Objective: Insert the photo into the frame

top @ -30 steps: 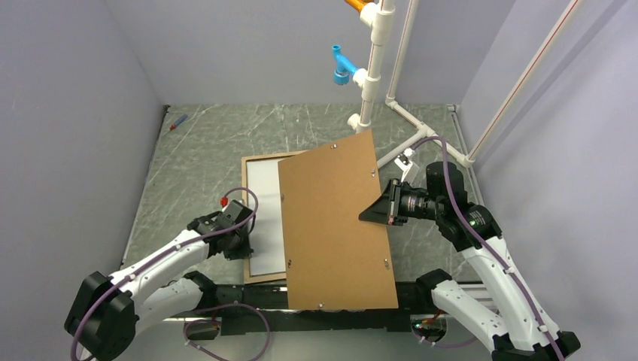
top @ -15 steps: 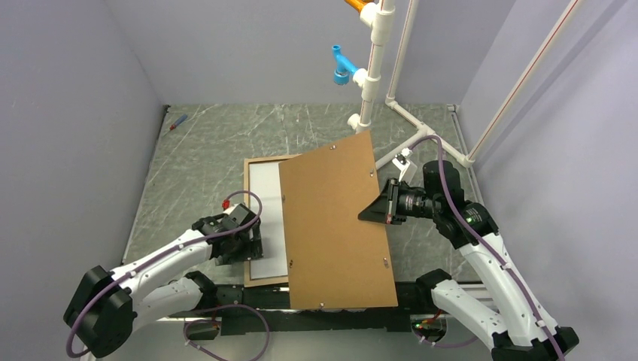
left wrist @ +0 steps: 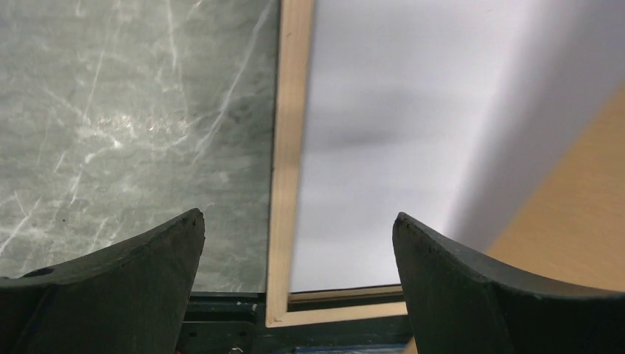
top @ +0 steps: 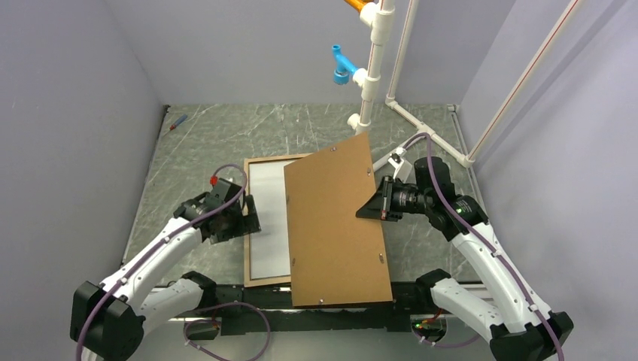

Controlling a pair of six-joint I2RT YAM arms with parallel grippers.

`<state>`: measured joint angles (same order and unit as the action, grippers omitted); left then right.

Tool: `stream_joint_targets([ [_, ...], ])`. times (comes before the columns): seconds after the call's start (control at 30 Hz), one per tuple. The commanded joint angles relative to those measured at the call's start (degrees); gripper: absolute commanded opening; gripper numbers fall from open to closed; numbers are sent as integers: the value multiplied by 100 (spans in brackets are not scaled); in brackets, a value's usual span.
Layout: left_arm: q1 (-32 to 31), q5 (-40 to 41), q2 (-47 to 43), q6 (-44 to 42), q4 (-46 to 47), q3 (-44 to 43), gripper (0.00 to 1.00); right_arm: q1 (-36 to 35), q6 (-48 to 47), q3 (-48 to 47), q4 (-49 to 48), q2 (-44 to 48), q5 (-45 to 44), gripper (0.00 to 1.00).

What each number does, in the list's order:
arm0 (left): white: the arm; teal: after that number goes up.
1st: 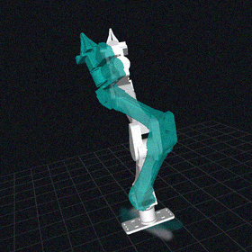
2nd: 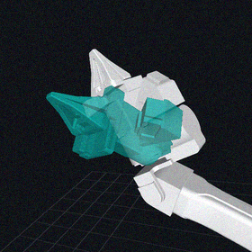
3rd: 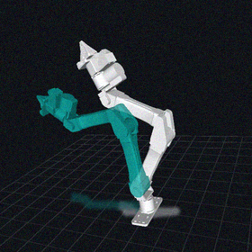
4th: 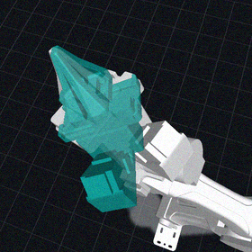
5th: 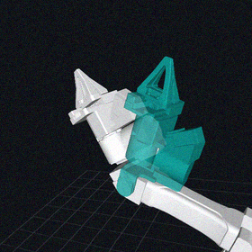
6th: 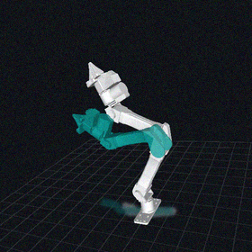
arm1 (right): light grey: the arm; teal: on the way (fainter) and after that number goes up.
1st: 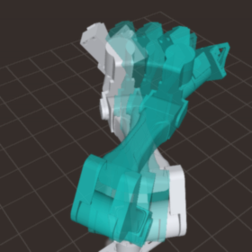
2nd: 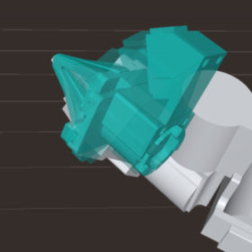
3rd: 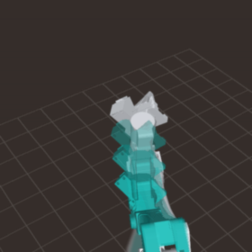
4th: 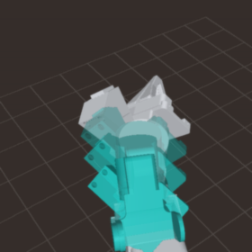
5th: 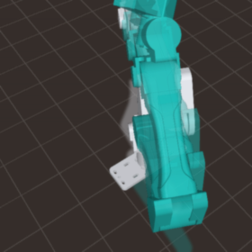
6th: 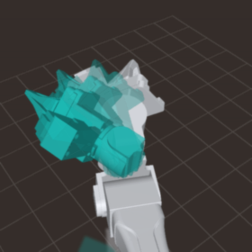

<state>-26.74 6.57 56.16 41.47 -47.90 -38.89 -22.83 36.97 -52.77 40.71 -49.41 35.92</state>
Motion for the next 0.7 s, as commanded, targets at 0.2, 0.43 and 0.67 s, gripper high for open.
stream_joint_targets([
  [0.2, 705, -1129, 490, -528, 332, -1250, 99, -338, 495, -585, -931, -336, -170, 0],
  [0.43, 1008, -1416, 577, -553, 671, -880, 100, -603, 773, -508, -1091, -367, -335, 0],
  [0.67, 1110, -965, 694, -774, 510, -662, 100, -810, 890, -288, -1437, -522, -467, 0],
])
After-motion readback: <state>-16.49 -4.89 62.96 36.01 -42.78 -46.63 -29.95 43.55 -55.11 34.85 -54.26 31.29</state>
